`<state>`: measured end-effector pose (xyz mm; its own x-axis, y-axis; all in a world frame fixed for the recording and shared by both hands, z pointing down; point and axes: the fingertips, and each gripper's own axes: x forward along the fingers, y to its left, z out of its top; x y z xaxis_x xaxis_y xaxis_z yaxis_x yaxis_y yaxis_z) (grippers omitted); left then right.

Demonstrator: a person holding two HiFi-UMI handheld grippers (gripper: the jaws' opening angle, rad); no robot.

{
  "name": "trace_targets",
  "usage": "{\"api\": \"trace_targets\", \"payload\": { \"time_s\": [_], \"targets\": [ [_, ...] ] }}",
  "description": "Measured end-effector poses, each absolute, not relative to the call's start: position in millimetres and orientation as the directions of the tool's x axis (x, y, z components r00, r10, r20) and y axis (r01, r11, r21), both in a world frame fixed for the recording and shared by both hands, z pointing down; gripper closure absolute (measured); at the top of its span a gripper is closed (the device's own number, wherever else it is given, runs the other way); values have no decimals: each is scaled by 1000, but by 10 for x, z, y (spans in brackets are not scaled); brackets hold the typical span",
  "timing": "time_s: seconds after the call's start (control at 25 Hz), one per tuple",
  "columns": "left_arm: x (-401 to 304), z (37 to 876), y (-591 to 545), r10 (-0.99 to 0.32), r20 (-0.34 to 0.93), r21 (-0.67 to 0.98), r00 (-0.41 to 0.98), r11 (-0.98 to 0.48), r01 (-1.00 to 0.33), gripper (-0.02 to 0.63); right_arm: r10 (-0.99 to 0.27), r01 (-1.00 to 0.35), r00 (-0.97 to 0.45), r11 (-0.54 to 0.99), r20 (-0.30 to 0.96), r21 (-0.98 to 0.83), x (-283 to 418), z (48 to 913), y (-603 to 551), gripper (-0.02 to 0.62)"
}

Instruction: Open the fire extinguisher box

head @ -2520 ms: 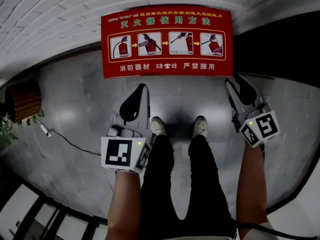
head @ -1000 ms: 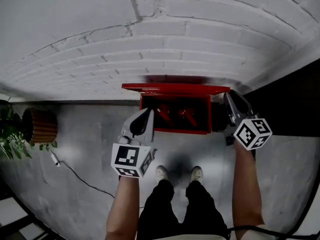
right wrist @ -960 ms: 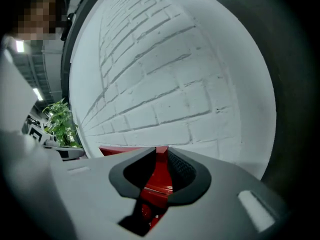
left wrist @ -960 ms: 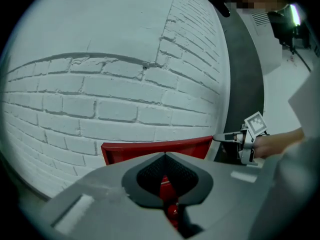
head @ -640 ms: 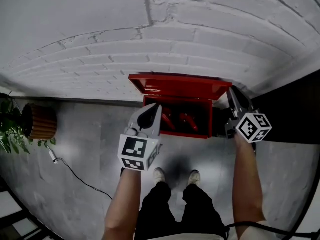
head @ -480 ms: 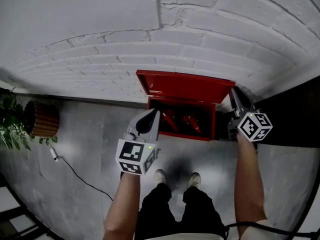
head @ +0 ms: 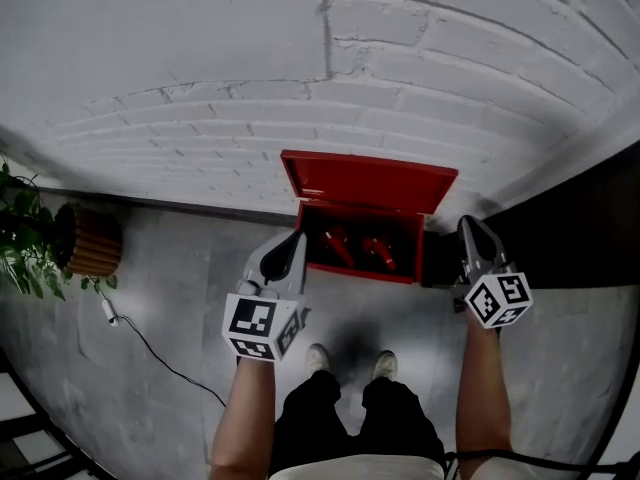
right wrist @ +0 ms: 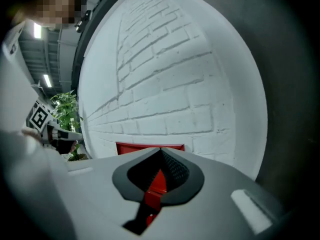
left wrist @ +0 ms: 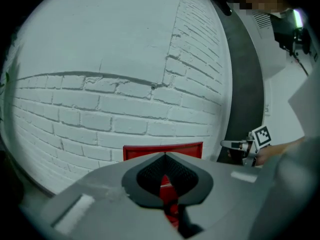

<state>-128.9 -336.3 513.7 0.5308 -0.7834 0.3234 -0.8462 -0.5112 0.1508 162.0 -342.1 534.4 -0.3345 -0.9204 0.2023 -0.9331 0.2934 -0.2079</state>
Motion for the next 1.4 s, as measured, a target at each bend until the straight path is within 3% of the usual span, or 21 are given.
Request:
{"api": "trace_targets", "payload": {
  "time_s": [0.84, 1.4],
  "targets": [
    [-1209, 3984, -2042, -756, 338, 81, 560, -570, -818, 600, -872, -898, -433, 395, 229, -193, 923, 4092, -1866, 589],
    [-1216, 3413, -2022, -799, 241, 49, 551, -557, -829, 600, -891, -913, -406, 385, 203, -137, 1167, 3676, -1733, 589]
  ]
}}
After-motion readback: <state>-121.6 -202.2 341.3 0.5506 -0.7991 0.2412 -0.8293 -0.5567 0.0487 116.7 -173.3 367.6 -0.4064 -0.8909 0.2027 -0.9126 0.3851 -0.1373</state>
